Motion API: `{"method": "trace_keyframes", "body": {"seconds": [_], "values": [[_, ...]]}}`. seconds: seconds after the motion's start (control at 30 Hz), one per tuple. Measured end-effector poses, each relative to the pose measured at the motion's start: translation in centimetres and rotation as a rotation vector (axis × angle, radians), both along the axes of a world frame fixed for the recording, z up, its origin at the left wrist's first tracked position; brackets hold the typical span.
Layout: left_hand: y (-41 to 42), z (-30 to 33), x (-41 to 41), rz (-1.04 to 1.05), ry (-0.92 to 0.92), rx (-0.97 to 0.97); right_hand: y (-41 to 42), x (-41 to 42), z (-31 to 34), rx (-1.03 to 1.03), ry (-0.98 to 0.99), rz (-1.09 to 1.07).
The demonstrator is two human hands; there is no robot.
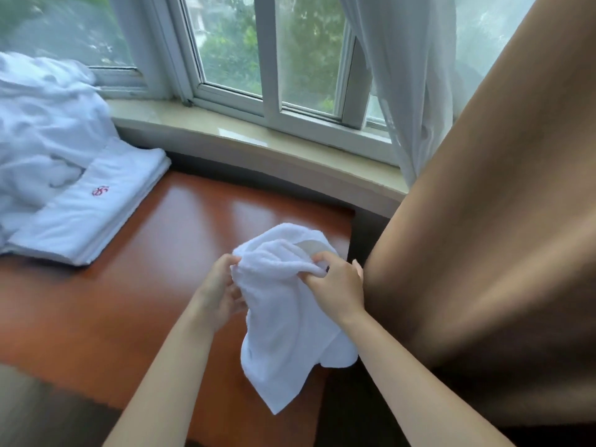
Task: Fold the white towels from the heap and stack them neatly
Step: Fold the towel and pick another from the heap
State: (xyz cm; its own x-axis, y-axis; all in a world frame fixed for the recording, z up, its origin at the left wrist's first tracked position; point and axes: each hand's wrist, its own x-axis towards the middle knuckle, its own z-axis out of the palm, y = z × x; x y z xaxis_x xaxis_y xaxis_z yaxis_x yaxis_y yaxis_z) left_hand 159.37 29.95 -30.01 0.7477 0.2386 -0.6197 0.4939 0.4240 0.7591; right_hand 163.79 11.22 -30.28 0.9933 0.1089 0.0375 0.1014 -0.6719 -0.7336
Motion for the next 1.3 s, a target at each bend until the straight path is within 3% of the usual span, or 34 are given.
{"method": "trace_keyframes", "body": {"seconds": [0.2,0.43,0.53,0.63,0.73,0.9,1.0,1.2,1.3], "values": [[-3.8,2.7,-3.5,0.197,-0.014,0.086,-2.1,2.5,2.4,-0.077,-0.007,0.294],[-4.8,4.6,-5.0,0.371,-0.020,0.027,-0.1,6.5,6.4,-0.209,-0.052,0.578],[-2.1,5.0,-4.2,0.408,-0.080,0.024,4.1,9.1,7.7,-0.173,-0.200,0.632],[2.2,4.7,-2.2,0.546,-0.111,0.060,10.1,11.7,7.3,-0.207,-0.430,0.540],[6.4,2.5,-1.3,0.698,0.071,0.206,14.1,12.5,3.5,-0.345,-0.283,0.538],[9.7,-2.3,-1.7,0.574,0.265,0.211,14.7,11.9,-6.6,-0.520,0.138,0.490],[10.7,-4.1,-1.5,0.551,0.284,0.213,15.2,11.7,-9.6,-0.549,0.256,0.437],[12.0,-4.9,-0.5,0.479,0.272,0.213,16.8,12.9,-11.0,-0.359,0.338,0.203],[12.1,-5.1,-0.3,0.433,0.259,0.236,16.7,14.3,-10.8,-0.080,0.468,-0.027]]}}
